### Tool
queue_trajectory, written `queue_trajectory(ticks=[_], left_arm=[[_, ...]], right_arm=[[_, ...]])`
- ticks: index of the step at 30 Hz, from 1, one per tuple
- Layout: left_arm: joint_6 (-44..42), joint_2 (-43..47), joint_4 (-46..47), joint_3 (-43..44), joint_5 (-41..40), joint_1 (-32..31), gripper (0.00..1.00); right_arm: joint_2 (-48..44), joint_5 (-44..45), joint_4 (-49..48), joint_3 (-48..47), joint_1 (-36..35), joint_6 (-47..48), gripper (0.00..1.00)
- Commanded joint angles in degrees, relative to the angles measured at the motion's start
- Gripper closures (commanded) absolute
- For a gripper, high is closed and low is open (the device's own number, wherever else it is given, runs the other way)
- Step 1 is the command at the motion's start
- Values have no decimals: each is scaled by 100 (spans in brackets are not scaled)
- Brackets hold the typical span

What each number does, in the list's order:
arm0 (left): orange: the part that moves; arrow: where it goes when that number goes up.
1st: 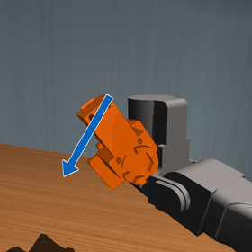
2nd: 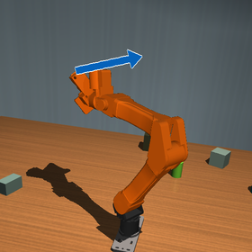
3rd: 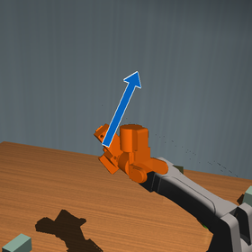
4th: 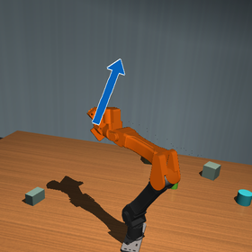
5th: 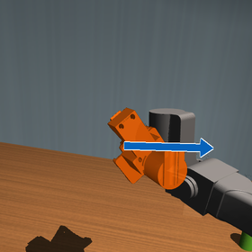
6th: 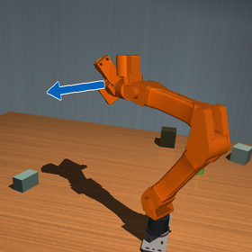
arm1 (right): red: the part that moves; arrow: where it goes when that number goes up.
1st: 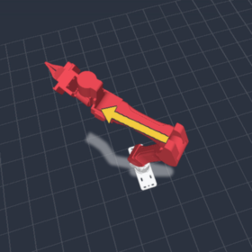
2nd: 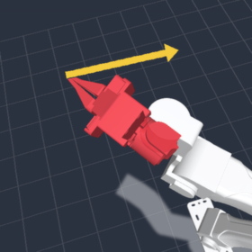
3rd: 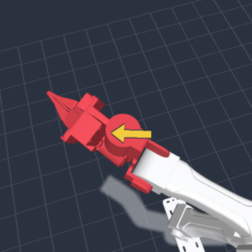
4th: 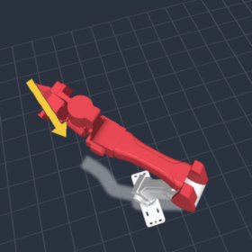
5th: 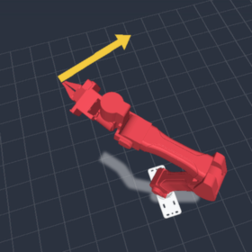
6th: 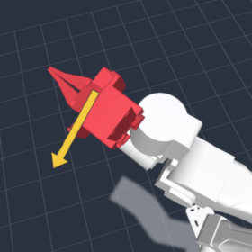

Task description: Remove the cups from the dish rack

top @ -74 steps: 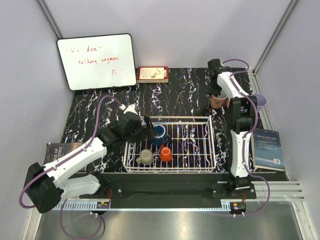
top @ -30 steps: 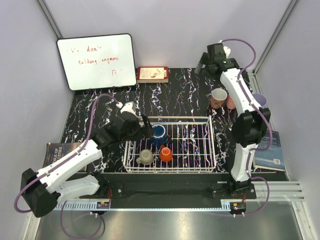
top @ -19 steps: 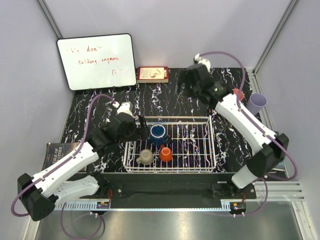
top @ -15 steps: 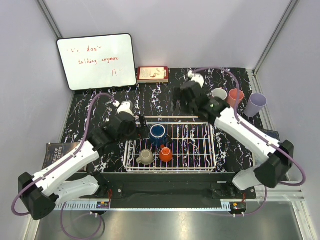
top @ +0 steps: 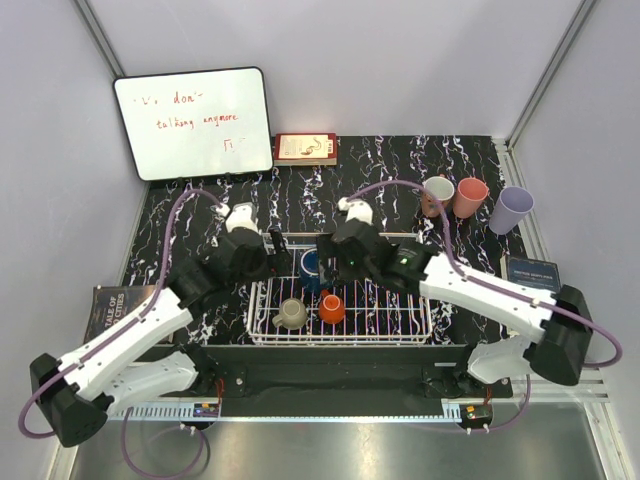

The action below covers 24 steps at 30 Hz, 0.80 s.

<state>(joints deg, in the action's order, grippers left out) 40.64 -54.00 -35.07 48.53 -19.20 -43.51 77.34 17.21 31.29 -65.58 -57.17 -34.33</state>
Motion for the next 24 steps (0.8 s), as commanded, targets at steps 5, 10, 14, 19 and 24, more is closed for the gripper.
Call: queue_trajectory(ticks=[5,10,14,19,24], left_arm=[[374,732,-641,-116,-751,-9,1],[479,1189,-826,-256,-813,-9,1],[488,1374,-879,-336,-831,-9,1],[523,1366,-914,-371,-813,-9,1],[532,1339,-923,-380,-796,-9,1]], right_arm=[[799,45,-404,-482,-427,374,0],[1028,-60,-579,-605,-462,436,0],[1274,-16,-606,-719,-471,523,0],[1529,133,-598,-868,-471,646,0],[1846,300,-606,-974,-471,690,0]])
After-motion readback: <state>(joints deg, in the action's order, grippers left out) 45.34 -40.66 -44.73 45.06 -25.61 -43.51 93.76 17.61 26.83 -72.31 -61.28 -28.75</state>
